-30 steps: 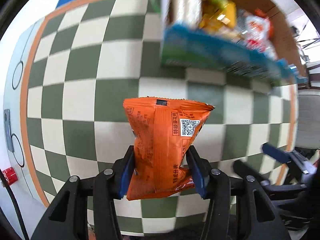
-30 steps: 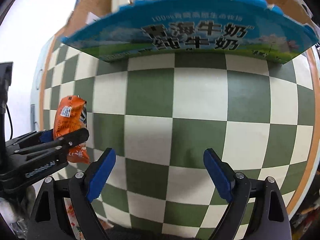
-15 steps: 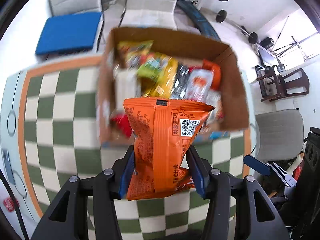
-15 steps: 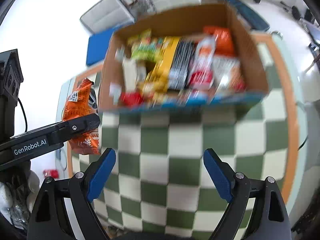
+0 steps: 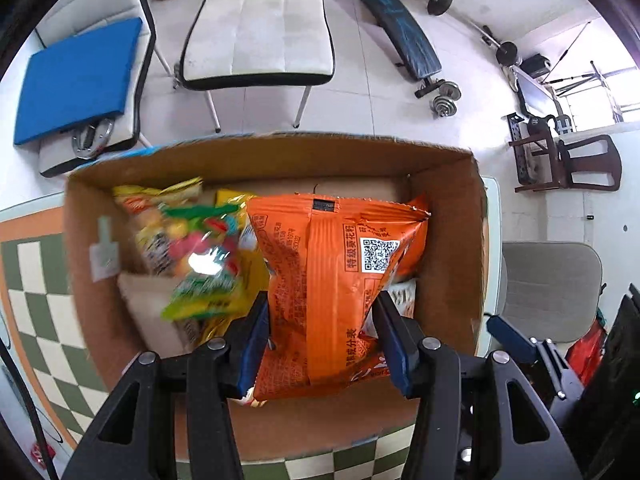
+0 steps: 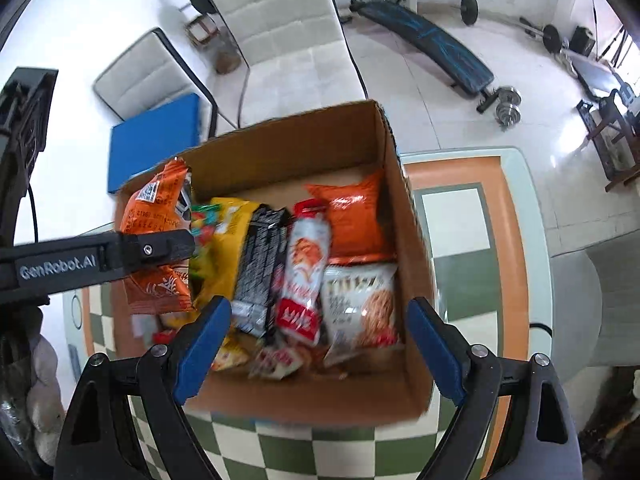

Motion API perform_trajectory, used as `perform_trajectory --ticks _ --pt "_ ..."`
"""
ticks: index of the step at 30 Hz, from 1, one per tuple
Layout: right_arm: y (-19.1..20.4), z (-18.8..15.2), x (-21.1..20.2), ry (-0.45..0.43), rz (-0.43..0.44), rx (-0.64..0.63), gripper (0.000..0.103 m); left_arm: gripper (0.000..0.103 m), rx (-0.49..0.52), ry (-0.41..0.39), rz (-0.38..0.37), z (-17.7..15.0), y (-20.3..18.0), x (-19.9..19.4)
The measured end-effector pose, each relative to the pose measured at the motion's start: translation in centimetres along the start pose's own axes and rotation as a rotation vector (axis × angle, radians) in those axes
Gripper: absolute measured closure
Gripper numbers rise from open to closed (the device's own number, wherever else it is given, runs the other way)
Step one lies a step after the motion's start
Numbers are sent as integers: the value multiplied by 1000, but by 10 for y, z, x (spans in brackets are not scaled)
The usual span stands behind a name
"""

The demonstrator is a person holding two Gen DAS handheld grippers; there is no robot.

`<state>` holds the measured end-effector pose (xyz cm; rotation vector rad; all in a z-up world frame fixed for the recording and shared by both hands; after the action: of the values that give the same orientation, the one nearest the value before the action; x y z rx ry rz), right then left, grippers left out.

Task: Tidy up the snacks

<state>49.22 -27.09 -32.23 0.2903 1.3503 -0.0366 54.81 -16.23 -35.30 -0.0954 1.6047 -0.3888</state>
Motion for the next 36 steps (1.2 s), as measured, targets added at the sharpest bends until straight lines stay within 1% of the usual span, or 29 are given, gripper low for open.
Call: perform_trajectory --ticks 4,7,9,11,13,15,17,18,22,27,30,36 --pt "-10 15 27 46 -21 2 11 54 8 42 0 14 -7 20" --pt "-12 13 38 66 -18 7 11 54 22 52 31 17 -9 27" --pt "-12 15 43 72 -20 -1 11 54 28 74 22 14 -12 33" --pt "-12 16 45 75 -22 -6 11 53 41 84 46 13 -12 37" --pt "-10 17 46 81 -26 -16 11 52 39 92 52 10 -12 39" --pt "-10 18 46 81 -29 -21 11 43 21 98 39 8 -11 40" --pt "-10 18 45 81 -33 -24 11 15 20 83 30 9 -11 38" --pt "-10 18 45 80 -32 -24 11 13 22 66 38 10 -10 34" --pt "-8 18 41 76 -36 -33 11 13 9 43 18 9 -9 25" --pt "-5 13 32 63 -34 -44 11 13 10 -11 26 0 -5 8" --pt "-3 6 24 51 -38 -57 11 12 -2 -69 66 -9 5 -4" --pt "5 -17 11 49 -36 -82 11 12 -35 -129 109 -35 25 -22"
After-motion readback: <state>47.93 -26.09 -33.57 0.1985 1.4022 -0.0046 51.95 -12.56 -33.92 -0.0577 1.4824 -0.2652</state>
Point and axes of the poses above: each gripper's, at about its wrist camera, not at the fingertips, and x roughly the way its jaws point, y to its left, z to its top, the point moved 10 cm from there along x, roughly the way its jaws point
